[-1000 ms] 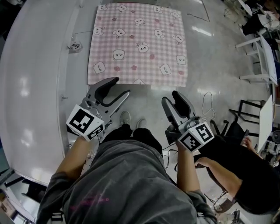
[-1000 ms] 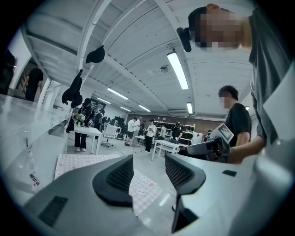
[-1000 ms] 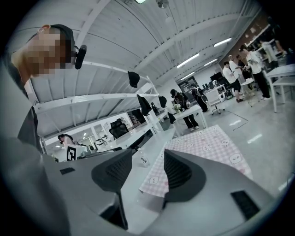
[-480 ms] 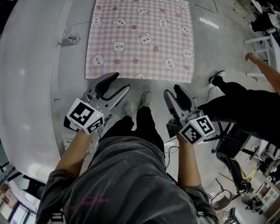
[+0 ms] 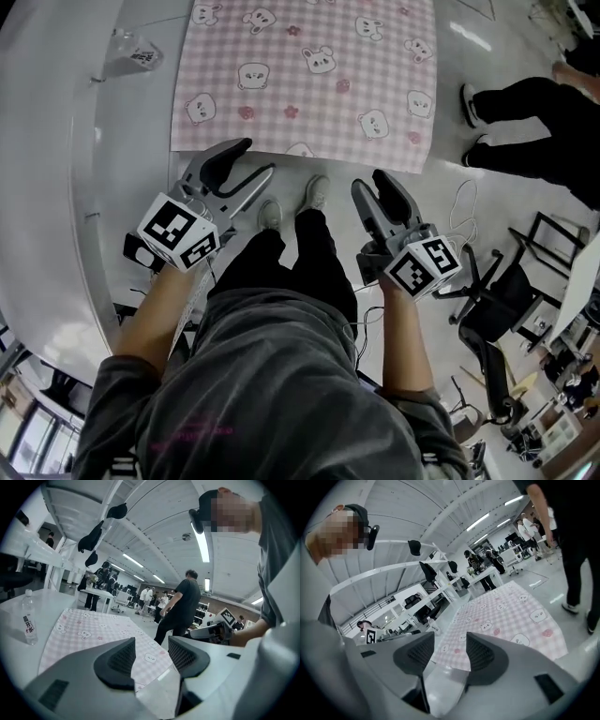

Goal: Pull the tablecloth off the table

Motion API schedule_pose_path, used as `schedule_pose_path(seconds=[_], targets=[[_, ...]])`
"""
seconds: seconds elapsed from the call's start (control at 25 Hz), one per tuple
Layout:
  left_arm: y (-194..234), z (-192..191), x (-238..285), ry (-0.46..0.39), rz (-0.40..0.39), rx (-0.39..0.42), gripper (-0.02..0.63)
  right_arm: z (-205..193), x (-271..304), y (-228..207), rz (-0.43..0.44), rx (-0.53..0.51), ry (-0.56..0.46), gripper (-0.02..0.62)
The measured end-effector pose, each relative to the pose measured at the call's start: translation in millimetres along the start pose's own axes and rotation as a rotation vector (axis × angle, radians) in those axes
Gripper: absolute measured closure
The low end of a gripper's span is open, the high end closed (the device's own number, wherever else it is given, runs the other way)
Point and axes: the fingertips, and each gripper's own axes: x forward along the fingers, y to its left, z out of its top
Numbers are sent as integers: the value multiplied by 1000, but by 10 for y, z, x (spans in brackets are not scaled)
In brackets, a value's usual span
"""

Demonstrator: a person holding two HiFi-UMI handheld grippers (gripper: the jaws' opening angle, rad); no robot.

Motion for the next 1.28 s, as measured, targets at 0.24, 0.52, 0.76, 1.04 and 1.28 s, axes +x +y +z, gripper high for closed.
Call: schedule_pose_path(seconds=[0.24, 0.52, 0.76, 1.04, 1.28], targets=[[187, -429, 201, 33, 22, -52, 388, -344, 157, -399, -5, 56, 45, 393], [372, -905, 372, 76, 30, -100, 385, -661, 322, -788, -16, 92, 69, 393], [490, -1279, 422, 100, 36, -128, 385, -936, 415, -975, -38, 122, 91, 393], [686, -1734, 475, 119, 46, -172, 382, -1232, 580, -1228, -45, 131, 97, 393], [792, -2074, 482, 139, 49, -212, 380, -1501, 662, -1366, -59, 149, 121, 393]])
